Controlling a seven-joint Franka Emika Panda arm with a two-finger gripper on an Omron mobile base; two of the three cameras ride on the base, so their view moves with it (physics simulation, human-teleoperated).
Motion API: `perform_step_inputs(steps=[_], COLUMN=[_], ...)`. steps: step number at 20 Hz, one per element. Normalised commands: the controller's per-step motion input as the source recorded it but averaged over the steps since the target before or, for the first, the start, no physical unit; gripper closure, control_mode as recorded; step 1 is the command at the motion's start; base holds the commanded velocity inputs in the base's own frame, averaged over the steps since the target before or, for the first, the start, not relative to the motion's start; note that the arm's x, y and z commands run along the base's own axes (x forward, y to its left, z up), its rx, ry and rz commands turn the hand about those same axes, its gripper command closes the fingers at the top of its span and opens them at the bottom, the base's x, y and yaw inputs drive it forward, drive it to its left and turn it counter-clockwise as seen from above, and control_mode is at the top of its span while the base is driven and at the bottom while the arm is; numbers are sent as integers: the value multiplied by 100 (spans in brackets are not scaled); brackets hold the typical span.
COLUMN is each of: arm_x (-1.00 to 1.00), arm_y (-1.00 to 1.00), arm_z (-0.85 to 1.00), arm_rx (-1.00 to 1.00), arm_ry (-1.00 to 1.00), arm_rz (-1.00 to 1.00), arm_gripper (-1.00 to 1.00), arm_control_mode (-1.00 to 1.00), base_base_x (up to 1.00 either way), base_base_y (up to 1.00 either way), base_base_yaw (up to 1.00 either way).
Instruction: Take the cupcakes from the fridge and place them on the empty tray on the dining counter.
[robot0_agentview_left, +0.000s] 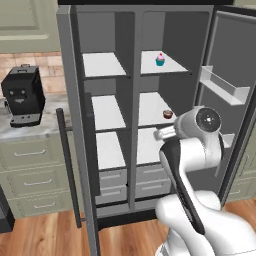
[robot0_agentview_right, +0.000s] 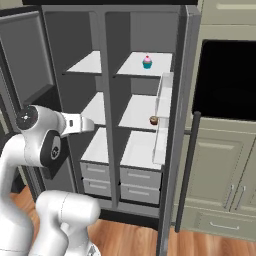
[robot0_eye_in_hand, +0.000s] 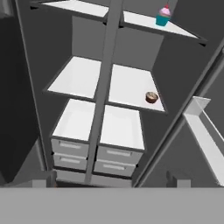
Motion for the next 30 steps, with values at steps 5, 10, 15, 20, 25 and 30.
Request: perform_step_inputs(steps=[5, 10, 15, 20, 25, 30], arm_x=[0, 0, 0, 0, 0, 0], arm_y=[-4, 0, 0, -1, 0, 0], arm_z=[0, 0, 0, 0, 0, 0], arm_rx=[17, 10, 1, 0, 0, 0], arm_ry=[4, 1, 0, 0, 0, 0], arm_rz=[-5, 0, 0, 2, 0, 0], arm_gripper=[-100, -100, -100, -100, -100, -100], arm_control_mode=[-100, -100, -100, -100, -100, 100], base_base_x=[0, 0, 0, 0, 0, 0], base_base_y=[0, 0, 0, 0, 0, -2], base_base_yaw=[0, 0, 0, 0, 0, 0])
